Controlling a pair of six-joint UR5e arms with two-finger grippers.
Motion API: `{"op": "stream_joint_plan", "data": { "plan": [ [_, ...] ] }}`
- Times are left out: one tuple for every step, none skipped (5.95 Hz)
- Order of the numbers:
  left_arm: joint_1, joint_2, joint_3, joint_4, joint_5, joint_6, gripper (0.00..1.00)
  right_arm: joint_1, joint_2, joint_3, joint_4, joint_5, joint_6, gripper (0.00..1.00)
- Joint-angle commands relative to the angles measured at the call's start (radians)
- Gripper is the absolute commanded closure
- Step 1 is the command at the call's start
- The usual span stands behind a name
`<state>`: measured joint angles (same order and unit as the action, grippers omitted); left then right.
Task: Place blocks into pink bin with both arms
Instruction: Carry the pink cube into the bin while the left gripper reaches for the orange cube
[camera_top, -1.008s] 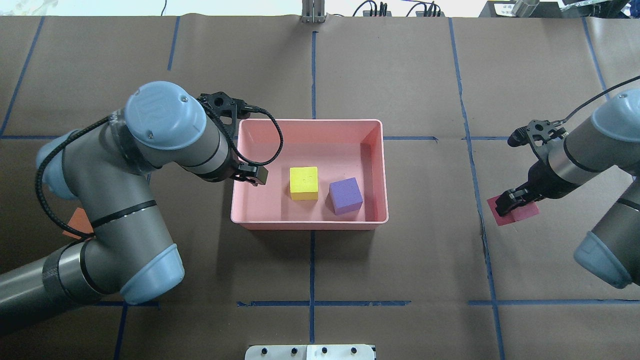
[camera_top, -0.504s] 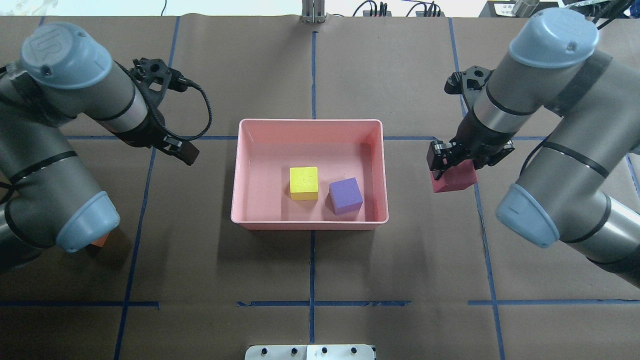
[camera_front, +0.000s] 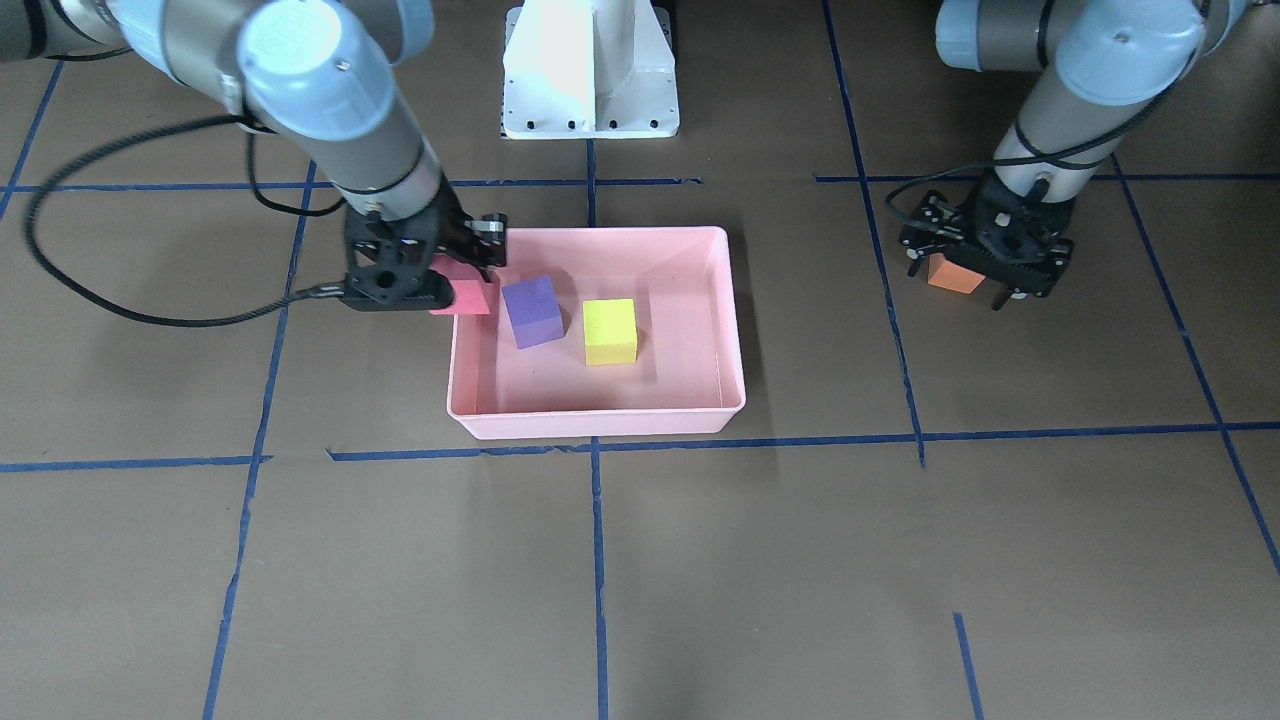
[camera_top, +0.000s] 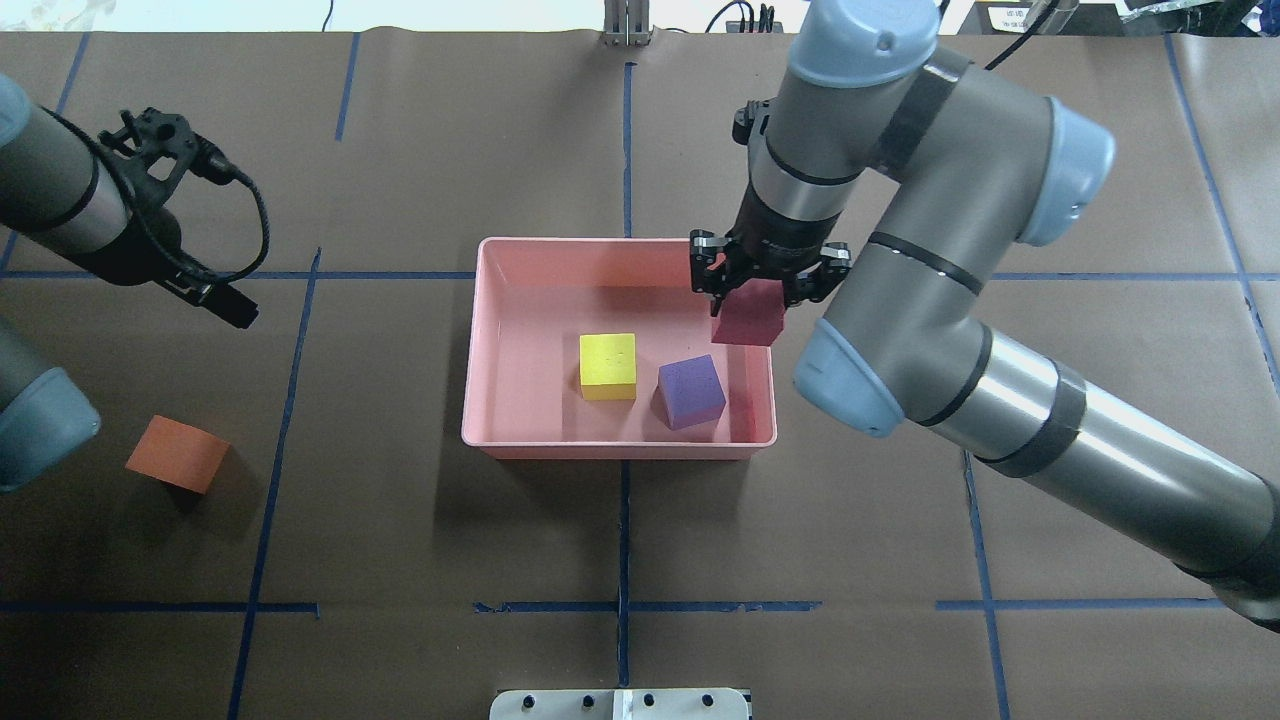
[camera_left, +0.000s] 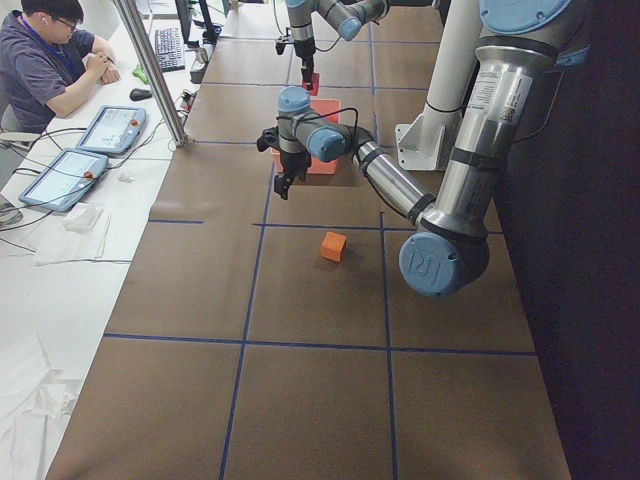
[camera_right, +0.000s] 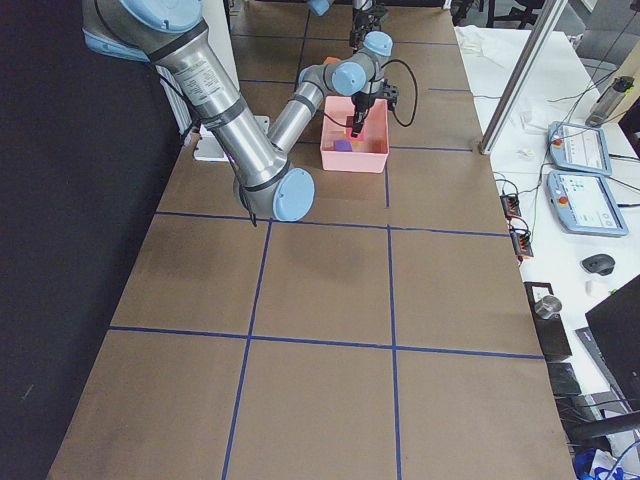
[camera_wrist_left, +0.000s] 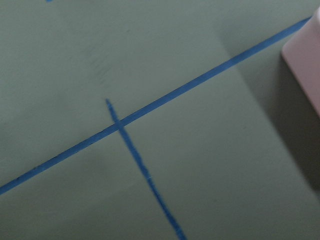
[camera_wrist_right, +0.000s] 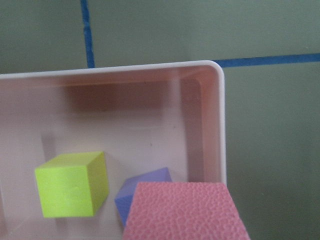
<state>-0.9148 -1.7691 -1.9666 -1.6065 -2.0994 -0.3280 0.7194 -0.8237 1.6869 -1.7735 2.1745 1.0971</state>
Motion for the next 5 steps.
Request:
{"op": "stream_joint_plan", "data": {
  "plan": [
    [-0.004, 0.153, -0.005, -0.187, -0.011, 0.001, 0.0, -0.046, 0.058, -0.113, 0.121, -0.093, 0.092, 0.0],
    [-0.004, 0.202, -0.005, -0.223, -0.01, -0.005, 0.0, -0.046, 0.058, -0.108, 0.117, -0.088, 0.09, 0.0],
    [-0.002, 0.221, -0.008, -0.236, -0.004, -0.087, 0.0, -0.043, 0.049, -0.105, 0.117, -0.085, 0.086, 0.0],
    [0.013, 0.273, -0.006, -0.295, 0.001, -0.153, 0.0, -0.041, 0.034, -0.093, 0.117, -0.084, 0.078, 0.0],
    [0.022, 0.325, 0.003, -0.397, 0.005, -0.175, 0.0, -0.041, -0.006, -0.043, 0.117, -0.084, 0.073, 0.0]
  ]
}}
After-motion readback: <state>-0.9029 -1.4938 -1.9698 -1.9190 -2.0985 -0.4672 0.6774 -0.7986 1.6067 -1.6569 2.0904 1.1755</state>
